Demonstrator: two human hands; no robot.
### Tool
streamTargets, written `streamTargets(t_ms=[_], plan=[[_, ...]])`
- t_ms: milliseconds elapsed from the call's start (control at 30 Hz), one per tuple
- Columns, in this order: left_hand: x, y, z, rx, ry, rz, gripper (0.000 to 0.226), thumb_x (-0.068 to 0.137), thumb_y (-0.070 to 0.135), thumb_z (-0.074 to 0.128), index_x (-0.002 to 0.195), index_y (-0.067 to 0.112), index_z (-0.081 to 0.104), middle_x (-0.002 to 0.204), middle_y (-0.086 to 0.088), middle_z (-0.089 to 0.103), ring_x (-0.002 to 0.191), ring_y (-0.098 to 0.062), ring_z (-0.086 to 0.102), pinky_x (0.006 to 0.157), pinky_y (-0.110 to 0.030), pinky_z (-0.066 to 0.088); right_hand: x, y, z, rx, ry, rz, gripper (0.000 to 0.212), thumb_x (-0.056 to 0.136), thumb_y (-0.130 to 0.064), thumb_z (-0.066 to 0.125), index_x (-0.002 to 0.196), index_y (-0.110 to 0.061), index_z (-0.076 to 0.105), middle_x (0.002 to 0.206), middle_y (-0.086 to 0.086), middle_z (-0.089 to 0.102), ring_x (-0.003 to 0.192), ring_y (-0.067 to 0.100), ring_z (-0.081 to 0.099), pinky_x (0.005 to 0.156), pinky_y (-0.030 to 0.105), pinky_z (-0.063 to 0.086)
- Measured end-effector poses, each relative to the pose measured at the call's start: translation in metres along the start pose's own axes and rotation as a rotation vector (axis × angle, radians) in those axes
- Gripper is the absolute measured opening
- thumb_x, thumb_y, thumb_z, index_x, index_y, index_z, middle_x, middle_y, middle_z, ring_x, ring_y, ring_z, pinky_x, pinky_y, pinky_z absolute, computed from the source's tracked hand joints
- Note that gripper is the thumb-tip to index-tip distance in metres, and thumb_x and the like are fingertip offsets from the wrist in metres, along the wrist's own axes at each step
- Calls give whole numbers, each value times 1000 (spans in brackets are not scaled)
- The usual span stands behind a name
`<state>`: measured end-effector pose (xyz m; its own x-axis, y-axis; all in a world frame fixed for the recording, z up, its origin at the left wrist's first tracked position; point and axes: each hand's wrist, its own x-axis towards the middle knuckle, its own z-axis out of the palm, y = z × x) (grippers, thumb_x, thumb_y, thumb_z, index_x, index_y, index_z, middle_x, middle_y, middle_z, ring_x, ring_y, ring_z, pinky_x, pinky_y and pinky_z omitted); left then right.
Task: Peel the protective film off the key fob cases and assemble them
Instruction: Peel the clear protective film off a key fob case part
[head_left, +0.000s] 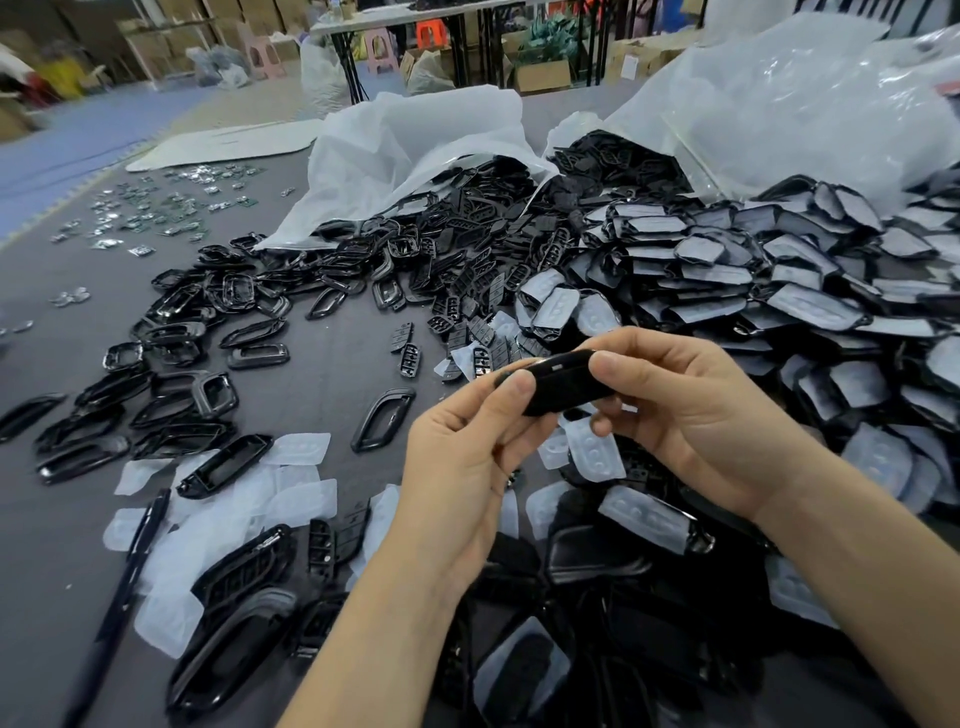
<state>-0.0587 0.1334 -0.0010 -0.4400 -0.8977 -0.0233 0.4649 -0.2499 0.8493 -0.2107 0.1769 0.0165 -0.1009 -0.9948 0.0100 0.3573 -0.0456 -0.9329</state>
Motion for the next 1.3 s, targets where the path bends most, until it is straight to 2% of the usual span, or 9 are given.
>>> streamTargets(t_ms=[200, 267, 333, 600, 733, 833, 900, 1033, 1300], plan=[[-2, 1, 3, 9, 2, -37, 16, 71, 18, 64, 78, 15, 79, 73, 0, 73, 59, -4, 67, 57, -13, 53, 1, 2, -2, 23, -46, -42, 10, 76, -12, 63, 83, -5, 64, 76, 3, 66, 61, 7, 57, 54, 21, 50], [-3, -1, 7, 3, 23, -66, 16, 72, 18, 63, 75, 17, 79, 65, 2, 71, 51, -2, 64, 51, -12, 51, 2, 6, -2, 53, -24, -40, 10, 76, -12, 68, 83, -5, 63, 77, 5, 64, 60, 9, 55, 53, 22, 48], [-4, -2, 10, -28, 50, -95, 17, 73, 17, 62, 71, 16, 79, 65, 2, 71, 48, -2, 63, 48, -12, 50, 3, 10, 0, 56, 10, -40, 8, 75, -12, 65, 80, -7, 65, 78, 8, 64, 64, 11, 58, 53, 22, 48], [-6, -6, 15, -120, 65, -166, 17, 74, 15, 62, 74, 10, 78, 77, -7, 75, 61, -11, 70, 43, -12, 47, 1, 16, 4, -71, 108, -168, 10, 67, -17, 77, 72, -16, 69, 72, 1, 64, 64, 11, 59, 55, 21, 49], [-5, -10, 13, -127, 49, -156, 19, 73, 19, 64, 84, 10, 76, 84, -7, 75, 66, -12, 71, 51, -13, 50, 0, 14, 7, -31, 136, -171, 9, 61, -19, 74, 67, -16, 69, 70, 2, 62, 59, 10, 55, 51, 18, 46], [-5, -11, 13, -160, 75, -218, 32, 67, 23, 69, 95, 8, 72, 88, -8, 75, 72, -12, 72, 39, -10, 40, 1, 14, 10, 24, 174, -139, 11, 56, -19, 72, 64, -16, 66, 67, 3, 60, 56, 9, 52, 48, 18, 43], [-5, -13, 13, -208, 77, -269, 32, 66, 21, 69, 95, 7, 72, 89, -9, 75, 70, -11, 72, 33, -10, 35, 0, 13, 10, 55, 187, -106, 12, 56, -18, 70, 65, -14, 62, 68, 3, 59, 57, 9, 52, 48, 17, 42], [-4, -13, 14, -234, 40, -293, 19, 70, 20, 67, 81, 11, 78, 90, -10, 74, 70, -10, 72, 31, -9, 34, 1, 13, 9, 100, 184, -57, 8, 55, -18, 69, 61, -17, 64, 72, 5, 57, 57, 8, 49, 50, 16, 42], [-5, -14, 14, -225, 30, -274, 24, 68, 20, 68, 87, 7, 76, 86, -10, 74, 62, -8, 69, 32, -8, 34, 2, 13, 4, 88, 167, -58, 7, 55, -18, 71, 60, -19, 66, 69, 3, 60, 56, 8, 52, 51, 16, 45]])
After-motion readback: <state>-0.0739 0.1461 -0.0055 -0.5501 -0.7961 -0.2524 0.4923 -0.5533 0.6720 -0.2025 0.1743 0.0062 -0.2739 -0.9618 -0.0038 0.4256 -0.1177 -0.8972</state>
